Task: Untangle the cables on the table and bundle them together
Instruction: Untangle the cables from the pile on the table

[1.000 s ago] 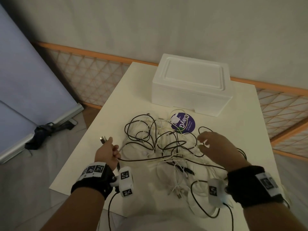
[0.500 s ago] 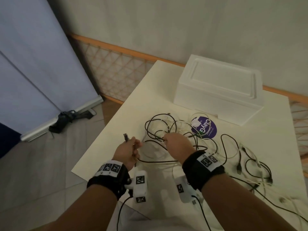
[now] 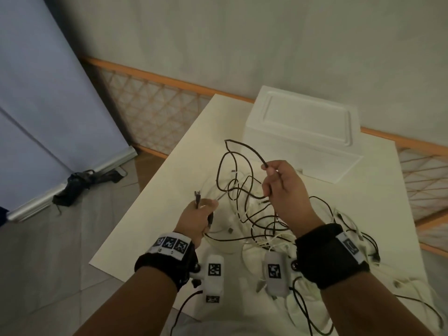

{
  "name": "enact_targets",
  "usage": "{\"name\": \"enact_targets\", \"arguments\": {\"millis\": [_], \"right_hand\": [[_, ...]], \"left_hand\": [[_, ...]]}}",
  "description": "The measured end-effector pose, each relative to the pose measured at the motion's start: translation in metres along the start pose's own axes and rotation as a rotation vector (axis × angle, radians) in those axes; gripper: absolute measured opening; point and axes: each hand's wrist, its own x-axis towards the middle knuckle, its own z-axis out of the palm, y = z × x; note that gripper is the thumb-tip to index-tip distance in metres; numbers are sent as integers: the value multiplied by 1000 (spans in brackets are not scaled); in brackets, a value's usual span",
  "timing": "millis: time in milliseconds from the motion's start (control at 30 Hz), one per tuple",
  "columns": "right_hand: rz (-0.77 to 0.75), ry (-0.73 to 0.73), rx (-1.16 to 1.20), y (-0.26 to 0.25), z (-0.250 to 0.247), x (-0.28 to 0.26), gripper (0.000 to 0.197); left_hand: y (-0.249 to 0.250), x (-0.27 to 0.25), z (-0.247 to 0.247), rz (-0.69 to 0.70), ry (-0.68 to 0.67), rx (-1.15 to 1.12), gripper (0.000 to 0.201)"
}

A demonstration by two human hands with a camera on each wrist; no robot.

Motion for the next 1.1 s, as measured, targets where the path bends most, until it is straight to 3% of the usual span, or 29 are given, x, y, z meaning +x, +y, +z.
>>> {"name": "enact_targets", "arguments": {"millis": [67,233,333,400,467,567,633,700,733,800,833,933,1000,1100], "right_hand": [[31,49,-11,8,-6,-1,16],[100,161,-228,21,-19,-3,18],[-200,128,-784,22,-21,-9,44],[-441,25,-981,22,-12,-11,45],[-472,-199,-992,20,3,-10,48],[-224,-443,-836,21,19,-11,51],[-93,-451,-652,17,19,-12,38],[-82,-359,-504,17,17,-11,31],[-130,-273,-487,16,14,-9,29],[-380,-60,-552,14,10,-6,28],[-517,-23,-578,14,10,-5,28],[-733,-261,-704,9,20,-8,23],[-644,-371,-929,11,23,-5,24],[-329,-325,-1156,14,12,2,23]], "left_hand": [[-2,0,5,-7,-43,111,15],[0,-4,10,56,-72,135,18],[3,-4,11,137,-54,171,21],[5,-7,15,172,-50,169,21],[8,-11,19,215,-65,178,21],[13,-19,24,268,-119,155,23],[17,-22,24,280,-127,123,23],[21,-22,21,277,-109,116,18],[21,-21,20,278,-97,111,17],[23,-20,18,286,-83,126,19],[24,-21,19,309,-81,157,21],[28,-28,27,424,-80,300,18],[28,-27,31,481,-86,337,16],[31,-27,30,449,-77,235,34]]}}
